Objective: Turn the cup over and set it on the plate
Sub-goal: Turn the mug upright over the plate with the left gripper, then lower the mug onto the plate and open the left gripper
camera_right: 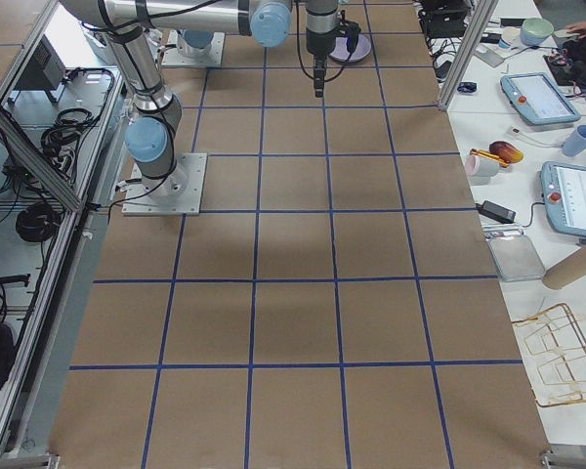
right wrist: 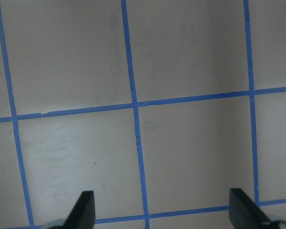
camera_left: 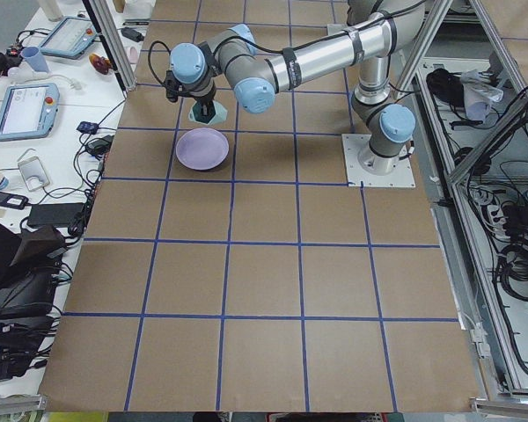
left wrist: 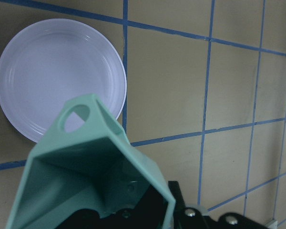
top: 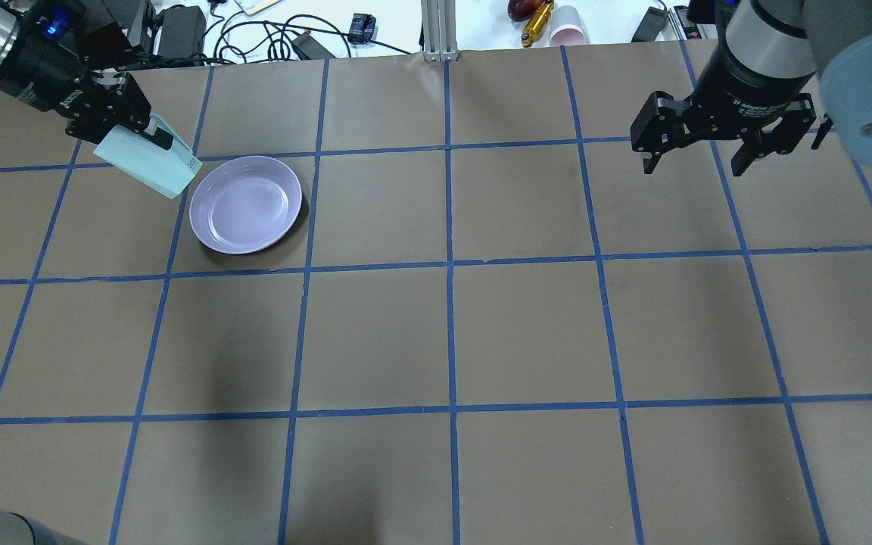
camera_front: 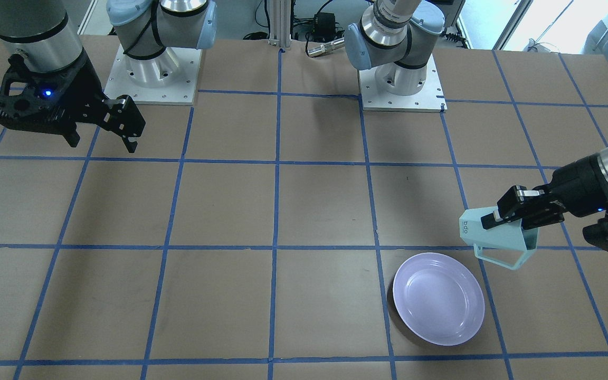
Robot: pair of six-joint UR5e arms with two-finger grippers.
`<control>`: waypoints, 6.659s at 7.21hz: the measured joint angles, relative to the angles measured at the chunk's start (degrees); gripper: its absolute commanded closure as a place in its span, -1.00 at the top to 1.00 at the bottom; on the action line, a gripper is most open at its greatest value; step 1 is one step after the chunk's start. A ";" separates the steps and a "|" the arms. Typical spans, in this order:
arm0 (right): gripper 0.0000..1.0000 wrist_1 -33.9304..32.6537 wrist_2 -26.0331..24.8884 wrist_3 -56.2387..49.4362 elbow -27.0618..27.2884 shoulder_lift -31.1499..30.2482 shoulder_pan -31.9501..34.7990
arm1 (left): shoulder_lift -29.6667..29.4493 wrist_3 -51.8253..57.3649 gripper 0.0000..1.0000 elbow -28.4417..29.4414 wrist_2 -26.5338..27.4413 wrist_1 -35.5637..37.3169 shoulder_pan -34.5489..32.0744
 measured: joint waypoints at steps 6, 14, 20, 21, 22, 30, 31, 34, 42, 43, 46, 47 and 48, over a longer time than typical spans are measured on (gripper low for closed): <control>1.00 0.00 -0.02 0.00 0.00 0.01 0.00 | 1.12 -1.38 -1.00 -9.64 13.95 23.90 -9.60; 1.00 0.00 -0.08 0.00 0.00 0.02 0.00 | -0.80 -1.94 -1.00 -22.42 25.03 50.92 -15.09; 1.00 0.00 -0.09 0.00 0.00 0.04 0.00 | -5.39 -1.81 -1.00 -22.66 25.51 57.65 -15.05; 1.00 0.00 -0.08 0.00 0.00 0.04 0.00 | -6.24 -1.83 -1.00 -22.70 25.53 58.44 -15.05; 1.00 0.00 -0.07 0.00 0.00 0.03 0.00 | -6.95 -1.84 -1.00 -22.80 25.54 59.04 -15.04; 1.00 0.00 -0.09 0.00 0.00 0.00 0.00 | -7.80 -2.62 1.00 -24.47 24.99 59.36 -15.05; 1.00 0.00 -0.08 0.00 0.00 0.00 0.00 | -7.79 -2.63 1.00 -24.49 25.01 59.26 -15.04; 1.00 0.00 -0.09 0.00 0.00 0.00 0.00 | -7.36 -2.82 1.00 -24.42 25.30 58.90 -15.05; 1.00 0.00 -0.03 0.00 0.00 0.01 0.00 | 1.52 -15.93 1.00 -15.90 25.73 36.26 -16.11; 1.00 0.00 -0.04 0.00 0.00 0.02 0.00 | 2.45 -17.65 1.00 -13.21 25.70 31.22 -16.67; 1.00 0.00 -0.02 0.00 0.00 0.01 0.00 | 4.84 -22.19 1.00 -7.19 25.25 20.81 -18.41; 1.00 0.00 -0.06 0.00 0.00 0.00 0.00 | 6.16 -22.81 1.00 -6.35 25.19 17.85 -18.91; 1.00 0.00 -0.07 0.00 0.00 0.00 0.00 | 7.85 -23.06 1.00 -6.03 25.09 15.05 -19.18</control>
